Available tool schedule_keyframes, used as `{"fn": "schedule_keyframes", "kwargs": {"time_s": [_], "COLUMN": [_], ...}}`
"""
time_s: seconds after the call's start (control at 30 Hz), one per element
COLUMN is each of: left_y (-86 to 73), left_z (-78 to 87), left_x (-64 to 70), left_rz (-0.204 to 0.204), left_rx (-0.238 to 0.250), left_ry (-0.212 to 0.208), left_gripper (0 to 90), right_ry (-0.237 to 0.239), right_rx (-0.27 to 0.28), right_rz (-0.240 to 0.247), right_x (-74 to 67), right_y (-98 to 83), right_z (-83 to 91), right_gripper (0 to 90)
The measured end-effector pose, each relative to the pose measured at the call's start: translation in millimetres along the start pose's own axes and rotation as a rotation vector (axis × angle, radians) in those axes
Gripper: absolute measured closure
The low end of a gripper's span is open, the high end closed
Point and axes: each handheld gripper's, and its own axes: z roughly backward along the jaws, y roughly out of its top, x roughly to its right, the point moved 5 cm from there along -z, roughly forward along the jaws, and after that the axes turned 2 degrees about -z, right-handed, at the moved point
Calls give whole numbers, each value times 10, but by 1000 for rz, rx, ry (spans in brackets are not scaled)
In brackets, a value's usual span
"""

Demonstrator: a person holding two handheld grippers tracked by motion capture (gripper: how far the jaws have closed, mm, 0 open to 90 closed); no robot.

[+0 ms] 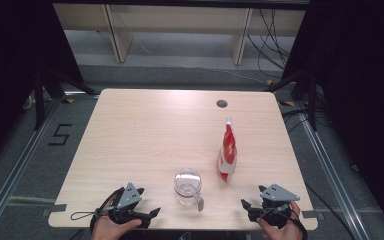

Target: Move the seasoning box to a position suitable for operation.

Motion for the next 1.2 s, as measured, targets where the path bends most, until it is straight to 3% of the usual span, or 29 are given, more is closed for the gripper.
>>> {"fn": "schedule_keyframes", "kwargs": {"time_s": [0.07, 0.2, 0.27, 0.3, 0.37, 0.43, 0.5, 0.57, 0.6, 0.63, 0.7, 0.73, 0.8, 0.83, 0.87, 0.9, 0.97, 1.1, 1.13, 1.2], "left_y": [10, 33, 46, 55, 52, 69, 85, 115, 119, 133, 160, 186, 246, 264, 290, 315, 363, 426, 427, 445], "left_z": [-17, -20, -38, -68, -66, -101, -106, -141, -148, -176, -198, -217, -269, -285, -318, -353, -401, -526, -552, -598], "left_x": [22, 161, 219, 274, 329, 404, 457, 558, 596, 657, 719, 762, 818, 829, 863, 890, 921, 941, 962, 977], "left_rz": [-6, -38, -56, -24, -47, -58, -87, -87, -105, -86, -121, -114, -120, -126, -113, -114, -133, -162, -157, -164], "left_rx": [22, 2, 14, 40, 5, 28, -4, 22, 5, 28, 17, 29, 54, 52, 66, 80, 69, 76, 69, 77], "left_ry": [14, -50, -54, -60, -88, -94, -131, -143, -161, -176, -189, -203, -189, -189, -198, -199, -202, -136, -154, -129], "left_gripper": [177, 217, 241, 262, 295, 337, 386, 453, 474, 511, 530, 549, 582, 599, 611, 623, 637, 635, 631, 631], "right_ry": [-3, 3, 7, -3, -5, -3, -4, 5, -2, 2, 4, 5, 14, 4, 8, 8, 23, 21, 22, 20], "right_rx": [5, 8, 1, 2, 5, 0, 4, -6, -3, -8, -12, -13, -26, -12, -16, -14, -27, -18, -19, -17], "right_rz": [9, 14, 0, -2, 16, 4, 20, 24, 43, 33, 19, 19, -16, 18, -2, 21, 5, 24, 24, 35], "right_x": [6, 9, -1, 1, 14, 1, 8, 4, 15, 5, -6, -8, -40, -14, -31, -17, -41, -36, -39, -35], "right_y": [3, 4, 4, 4, 1, 1, -2, -6, -5, -2, 0, 0, -13, -3, -6, -2, -9, -4, -4, -1], "right_z": [-2, -10, -2, 4, -2, -2, -13, -18, -23, -24, -20, -20, -19, -30, -32, -39, -35, -46, -46, -49], "right_gripper": [232, 233, 233, 234, 234, 234, 234, 234, 234, 234, 234, 234, 234, 234, 234, 234, 235, 237, 239, 238]}}
